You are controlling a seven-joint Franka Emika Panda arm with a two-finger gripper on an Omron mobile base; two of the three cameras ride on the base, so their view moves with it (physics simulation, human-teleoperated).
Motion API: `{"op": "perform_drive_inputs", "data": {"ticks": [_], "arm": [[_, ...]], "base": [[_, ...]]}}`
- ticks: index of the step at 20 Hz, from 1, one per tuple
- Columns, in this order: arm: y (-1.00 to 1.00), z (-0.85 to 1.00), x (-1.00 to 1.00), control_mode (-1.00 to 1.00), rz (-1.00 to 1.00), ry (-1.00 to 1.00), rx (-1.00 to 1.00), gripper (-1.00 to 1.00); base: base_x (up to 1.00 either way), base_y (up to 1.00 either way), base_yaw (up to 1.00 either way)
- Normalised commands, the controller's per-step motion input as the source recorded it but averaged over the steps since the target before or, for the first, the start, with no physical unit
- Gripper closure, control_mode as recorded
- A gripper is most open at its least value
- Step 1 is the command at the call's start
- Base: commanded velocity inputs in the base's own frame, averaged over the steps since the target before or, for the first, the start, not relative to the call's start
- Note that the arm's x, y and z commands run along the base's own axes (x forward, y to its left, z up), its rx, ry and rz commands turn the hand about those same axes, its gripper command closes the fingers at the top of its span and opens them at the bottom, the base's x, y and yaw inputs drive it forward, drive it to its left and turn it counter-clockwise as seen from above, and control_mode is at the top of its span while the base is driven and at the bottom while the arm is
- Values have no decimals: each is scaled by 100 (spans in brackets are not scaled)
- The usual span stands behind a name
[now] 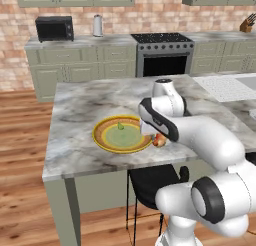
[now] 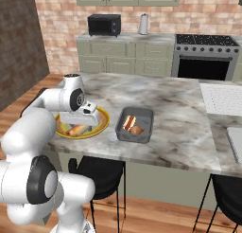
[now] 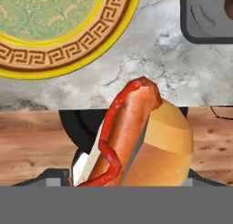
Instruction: Place one cooked food and one vegetable from the large plate to each tupperware container.
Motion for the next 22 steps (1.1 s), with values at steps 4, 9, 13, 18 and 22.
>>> {"op": "perform_drive_inputs", "data": {"ticks": [4, 9, 13, 18, 22], "arm": [[1, 0, -3, -100, 1, 2, 0, 100], [0, 0, 0, -100, 0, 0, 0, 100], [-8, 0, 3, 100, 1, 0, 0, 100], [0, 0, 0, 100, 0, 0, 0, 100], [0, 0, 0, 100, 0, 0, 0, 100]], "base": [[0, 0, 0], [0, 0, 0], [0, -46, 3], [0, -99, 1], [0, -98, 0]]}}
